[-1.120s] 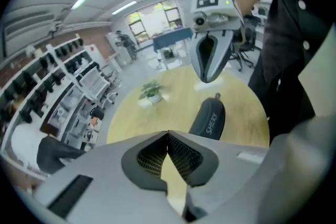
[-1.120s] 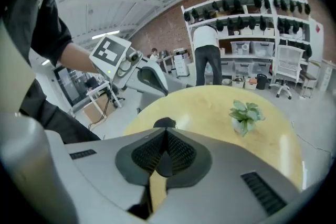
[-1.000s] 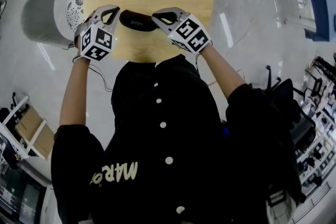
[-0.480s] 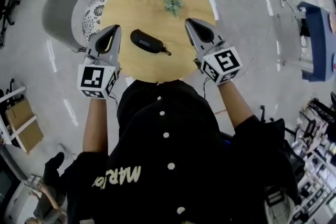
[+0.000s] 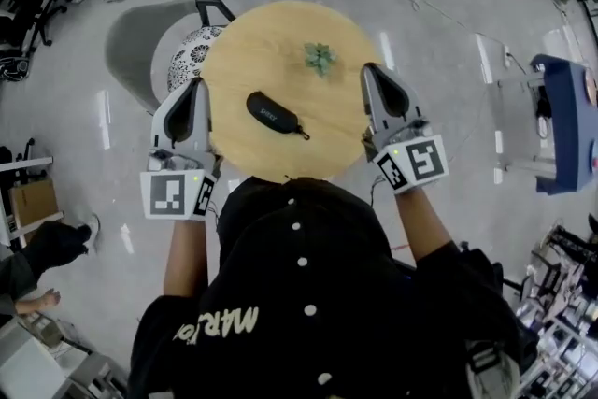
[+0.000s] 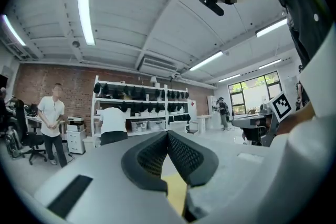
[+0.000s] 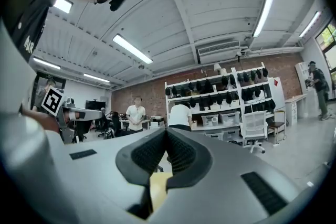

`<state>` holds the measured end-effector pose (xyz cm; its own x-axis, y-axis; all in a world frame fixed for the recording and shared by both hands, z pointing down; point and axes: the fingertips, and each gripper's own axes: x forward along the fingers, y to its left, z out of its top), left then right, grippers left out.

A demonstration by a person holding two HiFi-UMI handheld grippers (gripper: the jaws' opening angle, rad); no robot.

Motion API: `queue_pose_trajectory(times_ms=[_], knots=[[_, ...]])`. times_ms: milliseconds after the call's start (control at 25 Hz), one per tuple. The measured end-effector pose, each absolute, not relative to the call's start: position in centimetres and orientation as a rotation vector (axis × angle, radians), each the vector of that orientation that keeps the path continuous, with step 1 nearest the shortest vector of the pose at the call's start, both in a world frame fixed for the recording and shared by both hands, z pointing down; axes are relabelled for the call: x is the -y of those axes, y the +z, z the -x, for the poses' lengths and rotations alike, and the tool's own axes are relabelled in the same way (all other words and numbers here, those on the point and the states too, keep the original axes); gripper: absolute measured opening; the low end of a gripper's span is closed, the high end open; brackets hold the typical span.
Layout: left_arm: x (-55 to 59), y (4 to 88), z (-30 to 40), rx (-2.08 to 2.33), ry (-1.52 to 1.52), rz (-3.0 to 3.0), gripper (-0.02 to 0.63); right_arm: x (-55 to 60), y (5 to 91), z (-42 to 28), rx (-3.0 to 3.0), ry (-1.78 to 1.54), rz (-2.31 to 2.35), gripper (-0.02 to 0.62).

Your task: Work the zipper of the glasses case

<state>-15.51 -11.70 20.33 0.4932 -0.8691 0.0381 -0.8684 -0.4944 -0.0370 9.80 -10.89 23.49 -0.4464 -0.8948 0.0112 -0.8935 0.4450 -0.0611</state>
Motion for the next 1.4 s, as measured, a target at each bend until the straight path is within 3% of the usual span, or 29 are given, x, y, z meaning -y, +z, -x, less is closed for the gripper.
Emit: queue_pose_trajectory(times_ms=[400, 1400], knots=[[9.2, 15.6, 17.6, -1.698, 0.006, 2.566, 0.003, 9.6, 16.8, -11.7, -2.564, 0.066, 1.619, 0.003], [7.5, 14.5, 17.0, -1.681, -0.023, 2.5, 0.003, 8.2, 16.7, -11.8, -2.576, 0.145, 1.685, 0.003]])
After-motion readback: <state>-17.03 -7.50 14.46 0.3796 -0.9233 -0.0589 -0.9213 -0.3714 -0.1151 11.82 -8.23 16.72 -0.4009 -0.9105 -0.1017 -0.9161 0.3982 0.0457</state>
